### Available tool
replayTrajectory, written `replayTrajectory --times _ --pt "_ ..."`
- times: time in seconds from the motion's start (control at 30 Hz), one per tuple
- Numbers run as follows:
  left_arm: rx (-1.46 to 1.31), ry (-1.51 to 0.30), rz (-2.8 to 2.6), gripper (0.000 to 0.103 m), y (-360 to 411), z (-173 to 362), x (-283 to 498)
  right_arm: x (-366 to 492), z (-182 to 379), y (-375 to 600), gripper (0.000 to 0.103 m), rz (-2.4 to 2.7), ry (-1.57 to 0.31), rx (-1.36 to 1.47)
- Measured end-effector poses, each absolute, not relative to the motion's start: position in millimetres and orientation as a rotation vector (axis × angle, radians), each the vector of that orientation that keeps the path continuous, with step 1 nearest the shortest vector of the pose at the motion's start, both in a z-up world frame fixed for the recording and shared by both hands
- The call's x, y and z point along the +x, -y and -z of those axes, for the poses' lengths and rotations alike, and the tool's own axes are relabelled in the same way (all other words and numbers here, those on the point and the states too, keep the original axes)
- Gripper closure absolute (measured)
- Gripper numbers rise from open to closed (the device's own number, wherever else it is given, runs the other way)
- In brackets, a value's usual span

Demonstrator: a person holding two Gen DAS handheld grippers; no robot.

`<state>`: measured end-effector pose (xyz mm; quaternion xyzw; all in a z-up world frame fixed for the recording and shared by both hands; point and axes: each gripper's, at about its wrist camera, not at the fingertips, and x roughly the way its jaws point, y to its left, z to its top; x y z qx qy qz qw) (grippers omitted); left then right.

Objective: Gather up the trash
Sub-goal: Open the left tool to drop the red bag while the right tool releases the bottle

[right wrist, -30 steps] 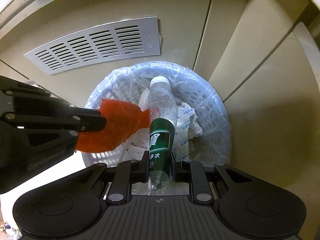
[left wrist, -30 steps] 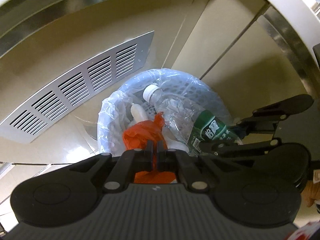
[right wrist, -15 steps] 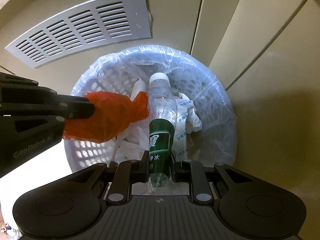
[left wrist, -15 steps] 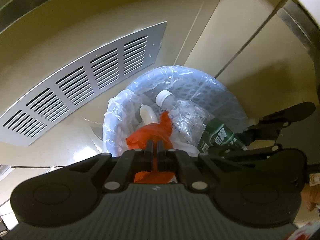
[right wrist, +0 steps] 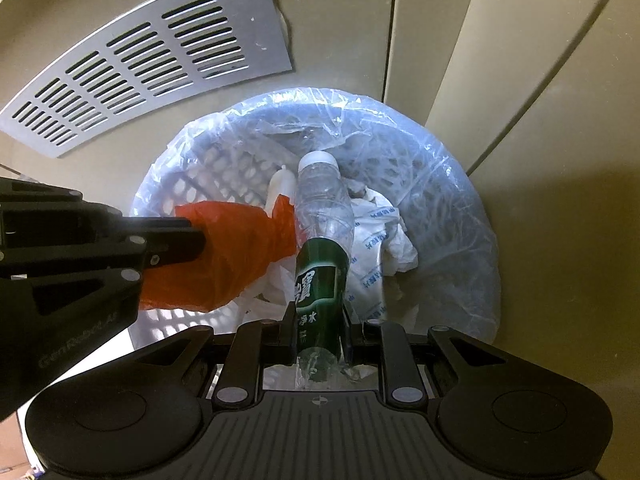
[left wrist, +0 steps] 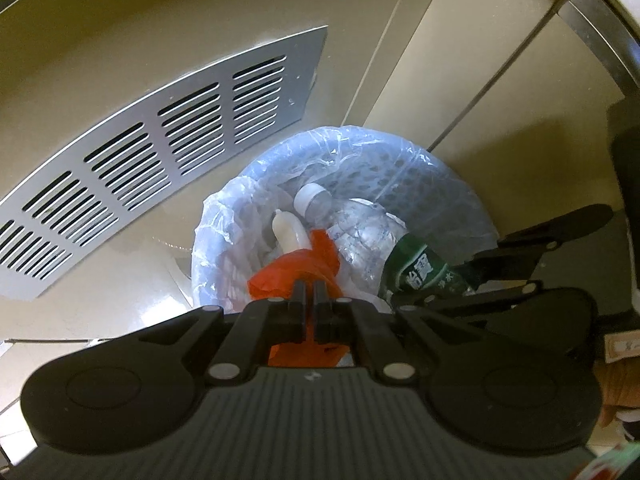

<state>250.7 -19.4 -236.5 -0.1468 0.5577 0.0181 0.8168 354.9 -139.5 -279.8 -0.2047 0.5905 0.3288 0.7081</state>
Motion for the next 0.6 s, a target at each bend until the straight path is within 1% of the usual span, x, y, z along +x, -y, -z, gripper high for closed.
replayTrajectory --times 0.03,0.07,0.13,0.17,0.2,0.37,0.6 --pt "-0.319 -1.19 -0.042 0.1 18.4 235.8 249.7 354.4 278.7 140.6 0.082 -0.735 -1.308 -0.443" --pt "-0.323 -1.188 -0.046 0.1 18.3 234.0 248.2 353.9 277.0 141.5 0.079 -0.741 -1.305 -0.435" --pt "-0.329 -1.183 -0.054 0.094 15.6 231.7 245.5 352.1 272.8 142.0 0.066 -0.754 -1.291 -0.416" --pt "-0.34 -1.177 -0.051 0.091 14.2 230.2 243.3 350.6 269.2 142.9 0.053 -0.76 -1.278 -0.41" --pt "-0.347 -1.17 -0.054 0.088 12.7 227.8 241.2 349.0 265.1 144.2 0.05 -0.763 -1.266 -0.406" --pt "-0.357 -1.146 -0.062 0.085 7.6 214.0 229.2 342.2 252.2 146.3 0.049 -0.775 -1.248 -0.383" --pt "-0.375 -1.113 -0.08 0.085 2.0 196.6 214.9 333.2 231.7 153.3 0.048 -0.788 -1.207 -0.39"
